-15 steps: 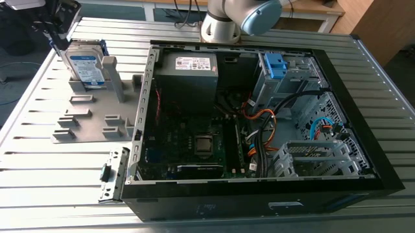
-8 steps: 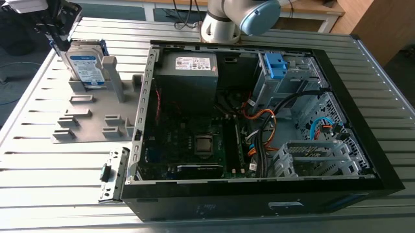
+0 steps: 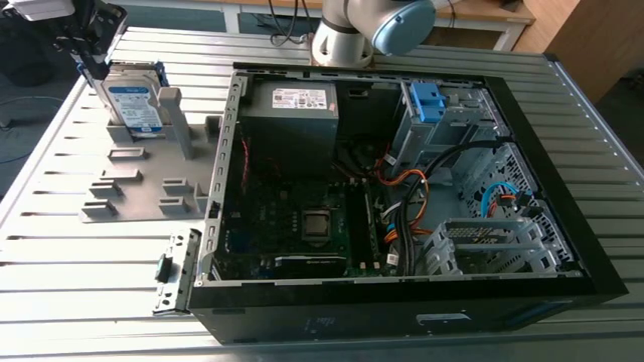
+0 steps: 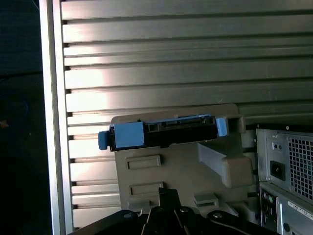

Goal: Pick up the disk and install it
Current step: 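Pick up the disk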

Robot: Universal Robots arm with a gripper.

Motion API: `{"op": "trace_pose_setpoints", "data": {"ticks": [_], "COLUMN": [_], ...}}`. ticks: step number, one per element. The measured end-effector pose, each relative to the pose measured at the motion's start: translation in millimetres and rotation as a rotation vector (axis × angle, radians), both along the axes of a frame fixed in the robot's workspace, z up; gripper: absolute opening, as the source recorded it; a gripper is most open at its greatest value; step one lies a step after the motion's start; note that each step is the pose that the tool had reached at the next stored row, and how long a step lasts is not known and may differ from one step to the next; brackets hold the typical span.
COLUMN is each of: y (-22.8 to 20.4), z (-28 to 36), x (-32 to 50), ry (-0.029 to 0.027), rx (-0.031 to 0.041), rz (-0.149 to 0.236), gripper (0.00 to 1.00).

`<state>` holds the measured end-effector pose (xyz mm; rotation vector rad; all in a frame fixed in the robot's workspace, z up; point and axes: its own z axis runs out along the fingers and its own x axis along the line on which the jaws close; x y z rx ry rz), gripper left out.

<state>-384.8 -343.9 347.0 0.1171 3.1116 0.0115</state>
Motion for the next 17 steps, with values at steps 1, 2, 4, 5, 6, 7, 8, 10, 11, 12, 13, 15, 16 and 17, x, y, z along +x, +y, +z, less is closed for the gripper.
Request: {"op": "trace_pose_setpoints", "data": {"ticks": [1, 2, 4, 5, 6, 7, 8, 10, 11, 12, 13, 15, 16, 17], "y": [0.0, 0.0, 0.0, 0.0, 0.0, 0.0, 0.0, 0.0, 0.0, 0.0, 0.0, 0.0, 0.0, 0.0], "z": [0.0, 0.0, 0.0, 0.0, 0.0, 0.0, -0.1, 0.0, 0.0, 0.0, 0.0, 0.0, 0.0, 0.0], "x": [0.0, 0.0, 0.0, 0.0, 0.0, 0.0, 0.0, 0.0, 0.0, 0.0, 0.0, 0.0, 0.0, 0.0], "ry": [0.0000, 0.0000, 0.0000, 0.0001, 0.0000, 0.0000, -0.0001, 0.0000, 0.0000, 0.0000, 0.0000, 0.0001, 0.0000, 0.0000], "rx": [-0.0001, 0.0000, -0.0001, -0.0001, -0.0001, 0.0000, 0.0000, 0.0000, -0.0001, 0.0000, 0.0000, -0.0001, 0.0000, 0.0000], "rz": [0.000, 0.000, 0.003, 0.006, 0.012, 0.020, 0.028, 0.045, 0.055, 0.064, 0.074, 0.092, 0.100, 0.107], "gripper": [0.11, 0.11, 0.11, 0.11, 0.11, 0.11, 0.11, 0.11, 0.11, 0.11, 0.11, 0.11, 0.11, 0.11]}}
